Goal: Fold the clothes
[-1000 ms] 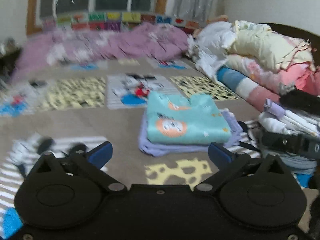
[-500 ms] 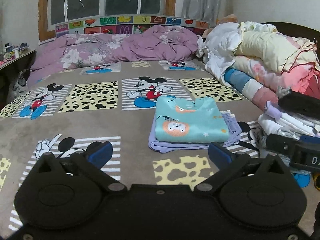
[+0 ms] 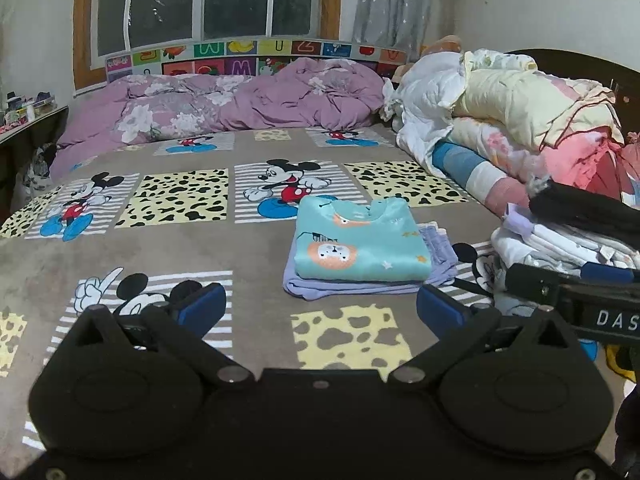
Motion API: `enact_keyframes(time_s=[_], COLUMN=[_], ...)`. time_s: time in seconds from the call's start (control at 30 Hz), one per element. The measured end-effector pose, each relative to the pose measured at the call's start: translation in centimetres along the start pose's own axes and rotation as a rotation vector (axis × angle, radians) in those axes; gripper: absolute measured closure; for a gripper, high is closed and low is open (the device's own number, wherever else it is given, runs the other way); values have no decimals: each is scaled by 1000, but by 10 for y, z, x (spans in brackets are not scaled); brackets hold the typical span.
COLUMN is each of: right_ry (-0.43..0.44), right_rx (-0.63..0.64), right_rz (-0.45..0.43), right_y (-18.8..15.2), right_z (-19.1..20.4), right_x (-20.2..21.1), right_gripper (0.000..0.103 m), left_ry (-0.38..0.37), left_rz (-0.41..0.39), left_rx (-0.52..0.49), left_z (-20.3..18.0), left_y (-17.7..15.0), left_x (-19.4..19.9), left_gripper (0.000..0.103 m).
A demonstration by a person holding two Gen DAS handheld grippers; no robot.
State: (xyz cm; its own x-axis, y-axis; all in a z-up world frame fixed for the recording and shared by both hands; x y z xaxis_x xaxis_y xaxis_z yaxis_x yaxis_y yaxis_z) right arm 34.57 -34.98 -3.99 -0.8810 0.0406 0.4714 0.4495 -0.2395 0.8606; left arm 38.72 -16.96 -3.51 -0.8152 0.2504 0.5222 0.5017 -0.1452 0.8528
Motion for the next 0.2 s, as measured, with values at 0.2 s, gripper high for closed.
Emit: enact_keyframes(time_s=[0.2], right_ry=[19], right_rx=[-13], right_rz=[-1], right_y=[-2], right_z=[2], right_x=[11], right_gripper=[0], left_ry=[-7], left_rz=[-10], left_rx=[6], left_z=[-1], left_y=[-3], left_x=[10], left_gripper=[1])
Point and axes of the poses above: each gripper's, at about its wrist camera, not at the fingertips, and x roughly against the way its jaws point, z to its left, y to its top, the point moved 9 cm from there along -x, roughly the way its jaws point, and after that the axes turned 2 degrees about -x, right-handed, at the moved point
